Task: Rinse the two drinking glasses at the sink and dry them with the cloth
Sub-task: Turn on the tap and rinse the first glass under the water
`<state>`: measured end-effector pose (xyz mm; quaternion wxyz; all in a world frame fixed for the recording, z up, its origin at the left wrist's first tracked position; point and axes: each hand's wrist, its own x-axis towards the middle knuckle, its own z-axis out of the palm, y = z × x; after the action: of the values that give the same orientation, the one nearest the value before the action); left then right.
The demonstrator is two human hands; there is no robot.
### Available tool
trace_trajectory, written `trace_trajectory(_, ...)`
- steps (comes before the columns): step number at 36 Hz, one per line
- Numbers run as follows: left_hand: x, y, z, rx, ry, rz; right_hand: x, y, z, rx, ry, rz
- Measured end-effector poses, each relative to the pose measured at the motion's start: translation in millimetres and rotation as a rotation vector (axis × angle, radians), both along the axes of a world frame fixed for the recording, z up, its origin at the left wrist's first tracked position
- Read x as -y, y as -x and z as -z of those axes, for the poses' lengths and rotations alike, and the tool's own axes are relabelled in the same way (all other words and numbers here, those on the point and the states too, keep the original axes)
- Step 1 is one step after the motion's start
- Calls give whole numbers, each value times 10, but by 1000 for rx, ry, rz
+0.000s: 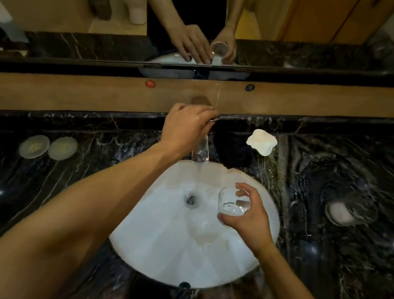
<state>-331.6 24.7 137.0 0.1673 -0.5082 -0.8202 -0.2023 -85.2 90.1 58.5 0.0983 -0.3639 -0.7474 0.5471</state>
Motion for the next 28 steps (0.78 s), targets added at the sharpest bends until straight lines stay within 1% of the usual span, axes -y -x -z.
trace_trajectory(3,-17,-36,37,-24,-44,-17,-6,-57,-24,-28,-45,2)
trace_trajectory(6,-7,-74,104,-86,-100,-24,-4,-93,-42,-36,-76,11)
trace_trajectory(9,26,-113,214,-142,-105,-15,-1,-117,-54,-39,-104,16)
trace_trajectory(13,93,-166,400,-150,-127,12,-1,-168,-64,-36,-107,32)
trace_trajectory(16,101,-204,463,-107,-168,-6,-5,-225,-71,-38,-85,53)
trace_trajectory(22,77,-350,505,45,-150,-87,-44,-355,-103,13,-70,103)
trace_trajectory(24,76,-396,517,81,-135,-93,-64,-382,-124,81,-155,57)
trace_trajectory(26,82,-415,508,96,-122,-94,-98,-381,-169,163,-329,-35)
trace_trajectory(28,93,-416,487,94,-93,-95,-139,-343,-243,288,-493,-170)
